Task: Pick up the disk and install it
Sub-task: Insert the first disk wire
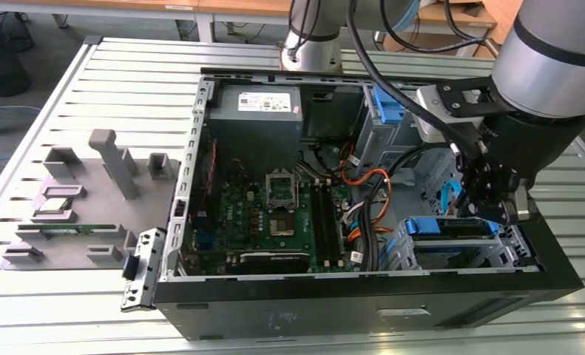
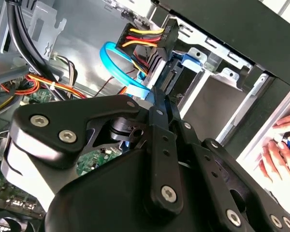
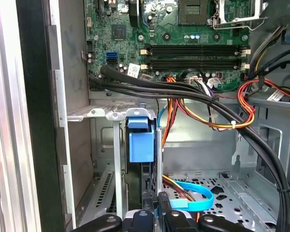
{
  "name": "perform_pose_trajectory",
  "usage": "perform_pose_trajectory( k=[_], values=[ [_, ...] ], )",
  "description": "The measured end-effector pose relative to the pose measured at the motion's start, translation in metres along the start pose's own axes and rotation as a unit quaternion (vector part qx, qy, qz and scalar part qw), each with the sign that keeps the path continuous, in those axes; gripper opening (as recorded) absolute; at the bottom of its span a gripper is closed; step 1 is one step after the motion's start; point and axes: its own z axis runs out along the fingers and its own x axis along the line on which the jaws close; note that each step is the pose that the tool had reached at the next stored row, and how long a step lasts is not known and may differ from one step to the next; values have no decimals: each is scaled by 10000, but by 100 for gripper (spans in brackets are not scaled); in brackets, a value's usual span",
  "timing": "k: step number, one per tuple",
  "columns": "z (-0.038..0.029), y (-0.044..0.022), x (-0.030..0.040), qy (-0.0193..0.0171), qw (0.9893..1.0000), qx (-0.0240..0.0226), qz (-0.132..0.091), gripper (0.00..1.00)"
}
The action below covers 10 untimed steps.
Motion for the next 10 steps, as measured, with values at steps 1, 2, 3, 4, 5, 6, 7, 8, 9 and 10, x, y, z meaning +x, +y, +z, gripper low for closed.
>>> perform_pose_trajectory(
  k=[1, 2, 3, 4, 5, 6, 7, 8, 9, 10],
  values=[
    [4, 11, 0, -1, 10000, 7, -1, 16],
    [12, 21, 1, -2, 10000, 19, -4, 16],
    [18, 30, 2, -2, 10000, 34, -7, 16],
    [22, 38, 2, -3, 10000, 51, -11, 16],
    [24, 45, 2, -4, 10000, 66, -15, 16],
    [26, 51, 2, -5, 10000, 78, -18, 16],
    [28, 58, 3, -6, 10000, 88, -22, 16],
    [30, 68, 3, -7, 9999, 101, -25, 16],
    [31, 79, 4, -8, 9999, 116, -29, 16],
    [32, 87, 4, -9, 9999, 128, -32, 16]
  ],
)
